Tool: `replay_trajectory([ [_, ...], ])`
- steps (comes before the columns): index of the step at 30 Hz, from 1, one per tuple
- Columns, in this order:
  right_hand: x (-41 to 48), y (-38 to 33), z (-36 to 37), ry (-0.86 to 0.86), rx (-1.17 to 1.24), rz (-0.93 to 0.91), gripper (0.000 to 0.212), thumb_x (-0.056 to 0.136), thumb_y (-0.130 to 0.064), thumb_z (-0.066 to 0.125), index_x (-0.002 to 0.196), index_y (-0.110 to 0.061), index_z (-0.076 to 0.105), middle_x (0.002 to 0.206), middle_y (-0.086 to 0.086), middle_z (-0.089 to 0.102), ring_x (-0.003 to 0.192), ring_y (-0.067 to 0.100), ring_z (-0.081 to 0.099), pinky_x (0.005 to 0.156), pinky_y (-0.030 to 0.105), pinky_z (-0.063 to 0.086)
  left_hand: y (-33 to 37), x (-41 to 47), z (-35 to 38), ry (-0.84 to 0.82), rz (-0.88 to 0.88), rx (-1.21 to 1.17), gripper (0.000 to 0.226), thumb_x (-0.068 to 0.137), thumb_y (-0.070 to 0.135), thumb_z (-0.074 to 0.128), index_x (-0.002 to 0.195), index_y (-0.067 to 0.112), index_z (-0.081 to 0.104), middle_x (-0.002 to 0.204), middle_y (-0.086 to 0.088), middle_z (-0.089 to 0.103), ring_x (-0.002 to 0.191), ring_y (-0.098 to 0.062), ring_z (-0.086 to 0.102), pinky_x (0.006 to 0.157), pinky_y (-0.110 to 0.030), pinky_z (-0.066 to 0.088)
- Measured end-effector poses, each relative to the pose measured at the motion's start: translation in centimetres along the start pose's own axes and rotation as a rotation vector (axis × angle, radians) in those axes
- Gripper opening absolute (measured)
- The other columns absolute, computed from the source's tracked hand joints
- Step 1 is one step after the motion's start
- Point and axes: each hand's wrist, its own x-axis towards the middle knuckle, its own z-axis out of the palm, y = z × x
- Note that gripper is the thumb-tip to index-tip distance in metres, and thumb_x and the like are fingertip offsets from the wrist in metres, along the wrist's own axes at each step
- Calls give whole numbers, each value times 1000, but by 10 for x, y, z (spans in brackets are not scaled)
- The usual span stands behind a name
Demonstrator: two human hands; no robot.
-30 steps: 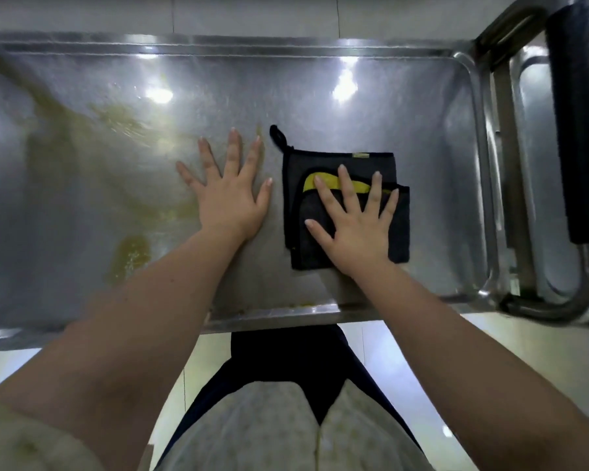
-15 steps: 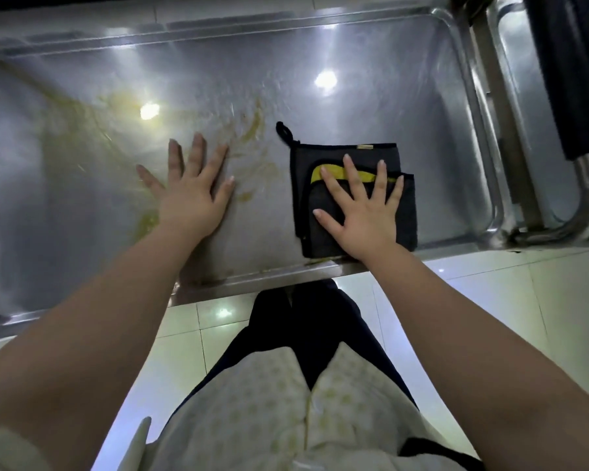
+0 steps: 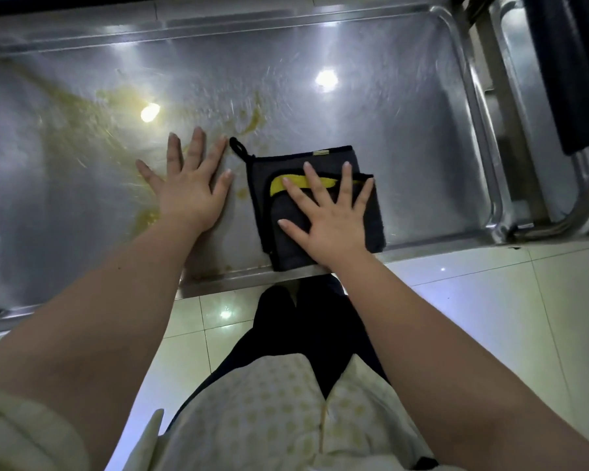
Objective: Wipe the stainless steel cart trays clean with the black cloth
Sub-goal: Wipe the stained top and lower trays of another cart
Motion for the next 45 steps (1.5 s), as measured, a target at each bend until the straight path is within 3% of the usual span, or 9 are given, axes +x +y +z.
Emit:
replay_trajectory([
  [3,-3,61,1,33,-6,38,73,83,-81,16,150,-54,10,164,-15,3,146,49,-7,110,71,-10,2,-1,2,8,-1,-2,57,97,65,12,152,52,2,165,13,-6,151,-25,-12,107,-77,-6],
  [9,-12,148,-2,13,-4,114,72,83,-82,13,149,-57,1,164,-15,1,147,45,-6,116,64,-2,7,-1,3,11,-1,4,57,98,64,13,152,52,2,165,12,-7,151,-26,-12,106,-77,-7],
  [14,-9,97,1,-2,14,158,75,83,-81,11,152,-51,4,165,-11,-3,145,51,-6,112,70,-4,6,-4,1,2,-4,26,57,98,63,12,153,50,0,165,11,-9,151,-28,-12,106,-77,-7],
  [21,-5,-43,3,-42,-44,-84,76,86,-79,13,153,-48,-3,165,-6,-10,143,54,-13,108,74,-8,1,3,-5,-7,-39,-58,54,103,50,16,153,48,-4,164,10,-12,150,-27,-17,109,-74,-6],
  [23,-6,-49,5,-40,-33,-63,74,87,-79,12,152,-49,-8,164,-7,-14,143,52,-16,108,72,-12,-12,17,-13,23,-99,-103,56,103,48,18,153,48,-6,164,9,-14,149,-30,-20,109,-74,-6],
  [28,-6,-44,9,3,-1,-65,72,89,-78,18,153,-48,8,165,-5,3,145,52,-5,111,72,-6,-56,47,-20,-32,-86,-11,61,95,68,11,151,51,-7,164,10,-14,149,-30,-19,108,-75,-7],
  [32,7,-45,7,30,-6,-48,69,91,-75,23,153,-46,17,165,-4,11,145,53,1,109,74,-3,-58,45,-15,25,-69,-17,60,96,67,12,152,51,-1,165,9,-8,151,-27,-11,110,-73,-6],
  [37,113,-41,-18,16,15,51,68,90,-76,13,152,-50,0,165,-7,-7,145,51,-11,109,73,-9,-60,44,-12,54,-83,-47,58,98,64,13,153,49,3,165,10,-5,151,-26,-9,112,-71,-5],
  [45,257,-44,-55,-19,10,41,72,88,-78,15,152,-49,-1,165,-9,-6,146,48,-12,110,71,-9,-63,55,-10,70,-85,-44,59,97,65,18,152,51,2,165,11,-6,151,-26,-8,110,-72,-6],
])
